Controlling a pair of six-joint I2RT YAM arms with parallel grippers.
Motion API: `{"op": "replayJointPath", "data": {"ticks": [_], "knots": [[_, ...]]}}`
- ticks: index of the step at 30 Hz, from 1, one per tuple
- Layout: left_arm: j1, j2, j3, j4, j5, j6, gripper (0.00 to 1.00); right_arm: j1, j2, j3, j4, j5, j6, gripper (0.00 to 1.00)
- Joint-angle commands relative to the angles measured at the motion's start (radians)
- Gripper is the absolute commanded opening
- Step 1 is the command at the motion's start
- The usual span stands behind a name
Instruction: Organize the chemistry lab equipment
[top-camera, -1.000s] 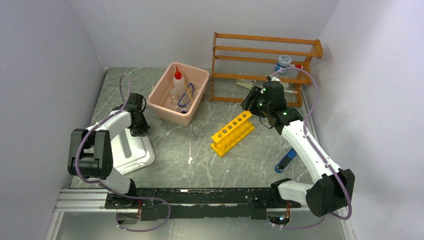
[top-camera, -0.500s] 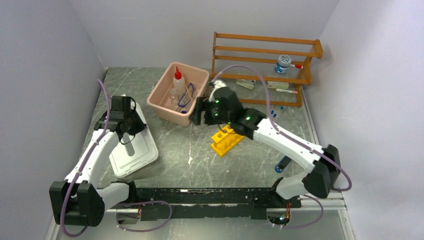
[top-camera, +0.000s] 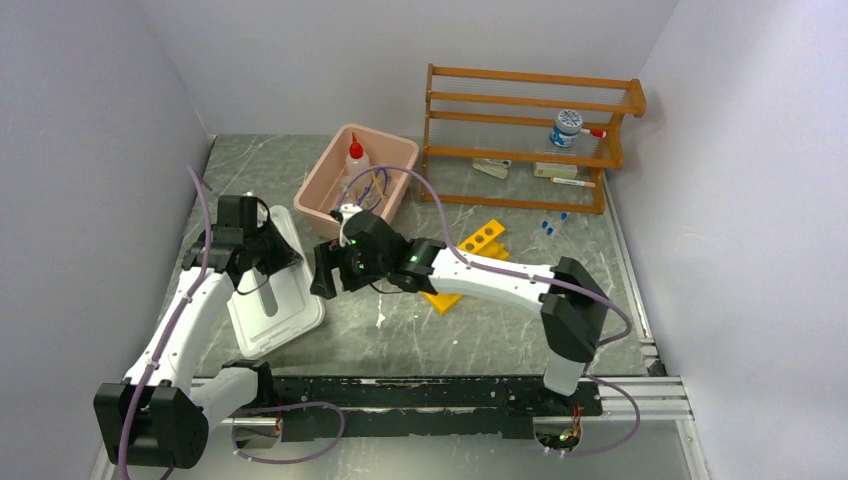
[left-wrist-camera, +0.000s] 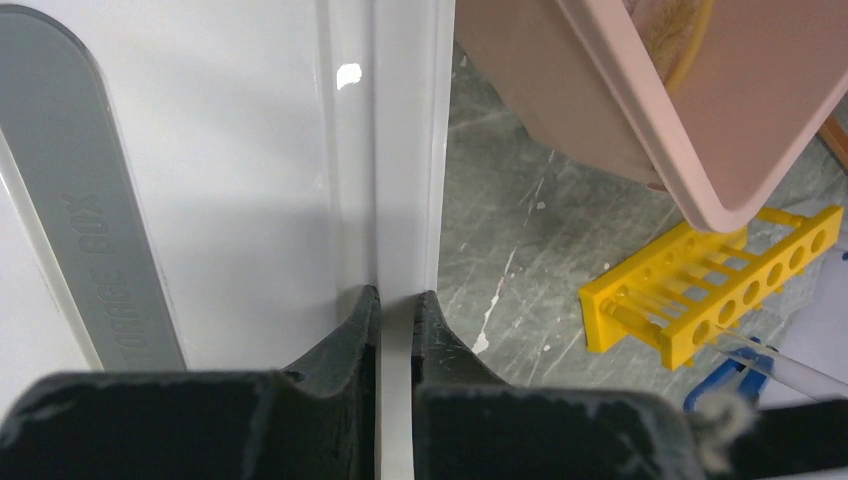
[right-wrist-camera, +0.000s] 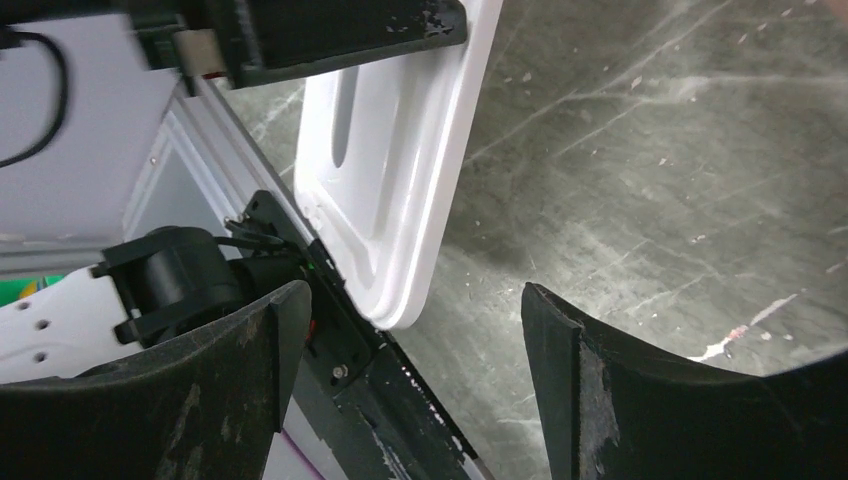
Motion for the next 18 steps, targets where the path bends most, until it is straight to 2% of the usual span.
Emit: {"op": "replayJointPath", "data": {"ticks": [1, 6, 11, 18], "knots": [[-0.005, -0.030, 0.030, -0.015, 0.065, -0.017, 0.05, 0.001, 0.060, 0.059, 0.056, -0.010, 0.014, 0.79], [-0.004, -0.039, 0.015, -0.008, 0.098, -0.032, 0.05, 0.004, 0.126, 0.100, 0.083, -0.109, 0.040, 0.72], [-0.004, -0.046, 0.021, -0.009, 0.106, -0.042, 0.05, 0.004, 0.152, 0.099, 0.120, -0.180, 0.070, 0.62], [-0.005, -0.061, 0.042, -0.020, 0.109, -0.059, 0.05, -0.001, 0.155, 0.081, 0.154, -0.216, 0.107, 0.30]]}}
